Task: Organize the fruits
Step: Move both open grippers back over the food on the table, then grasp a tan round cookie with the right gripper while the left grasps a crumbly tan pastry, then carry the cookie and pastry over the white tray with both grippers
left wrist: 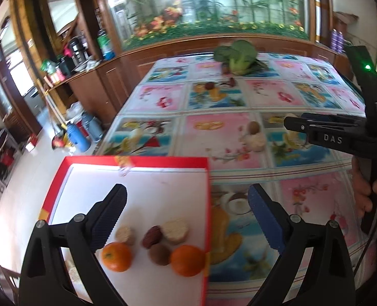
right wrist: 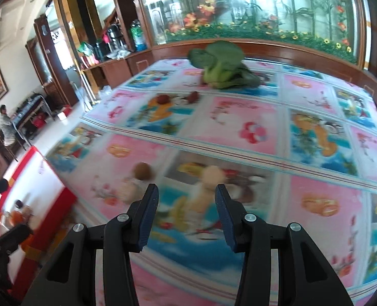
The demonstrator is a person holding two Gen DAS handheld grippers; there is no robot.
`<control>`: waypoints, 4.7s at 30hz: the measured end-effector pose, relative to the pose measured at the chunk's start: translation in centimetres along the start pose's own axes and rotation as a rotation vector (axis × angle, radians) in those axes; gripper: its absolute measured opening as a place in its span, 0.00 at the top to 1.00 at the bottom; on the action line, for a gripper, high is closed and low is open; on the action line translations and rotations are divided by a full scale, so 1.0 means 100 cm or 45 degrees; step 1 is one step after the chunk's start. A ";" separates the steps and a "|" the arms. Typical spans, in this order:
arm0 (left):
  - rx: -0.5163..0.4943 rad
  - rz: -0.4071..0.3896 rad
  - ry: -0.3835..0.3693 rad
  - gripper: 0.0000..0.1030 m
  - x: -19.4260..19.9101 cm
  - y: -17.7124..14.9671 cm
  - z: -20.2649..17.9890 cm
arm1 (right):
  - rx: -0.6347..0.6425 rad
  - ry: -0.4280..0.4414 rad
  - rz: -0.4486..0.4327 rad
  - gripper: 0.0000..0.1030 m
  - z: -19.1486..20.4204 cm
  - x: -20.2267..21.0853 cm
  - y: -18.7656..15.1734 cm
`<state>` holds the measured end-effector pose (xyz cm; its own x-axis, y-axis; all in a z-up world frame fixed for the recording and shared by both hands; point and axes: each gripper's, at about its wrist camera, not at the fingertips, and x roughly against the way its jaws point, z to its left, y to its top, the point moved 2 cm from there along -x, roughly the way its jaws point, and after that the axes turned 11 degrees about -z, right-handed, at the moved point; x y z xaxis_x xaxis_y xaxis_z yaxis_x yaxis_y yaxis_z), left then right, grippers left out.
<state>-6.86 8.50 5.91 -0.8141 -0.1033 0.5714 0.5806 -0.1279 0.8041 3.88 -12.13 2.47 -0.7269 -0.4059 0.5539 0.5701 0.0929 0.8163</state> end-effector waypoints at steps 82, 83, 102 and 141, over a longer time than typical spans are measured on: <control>0.144 0.220 -0.253 0.72 -0.114 0.021 -0.078 | 0.118 0.059 0.168 0.76 -0.031 -0.027 -0.004; 0.137 0.221 -0.252 0.72 -0.114 0.020 -0.077 | 0.110 0.069 0.167 0.72 -0.032 -0.026 -0.004; 0.120 0.189 -0.227 0.72 -0.119 0.022 -0.077 | 0.195 -0.101 0.126 0.75 -0.022 -0.033 -0.002; 0.210 -0.201 0.035 0.72 0.027 0.034 0.029 | -0.071 0.217 -0.327 0.76 0.083 0.059 0.005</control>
<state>-7.10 10.69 10.65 -0.8928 -0.1216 0.4337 0.4349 0.0181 0.9003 -3.26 -6.94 7.47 -0.7778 -0.5569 0.2916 0.3998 -0.0803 0.9131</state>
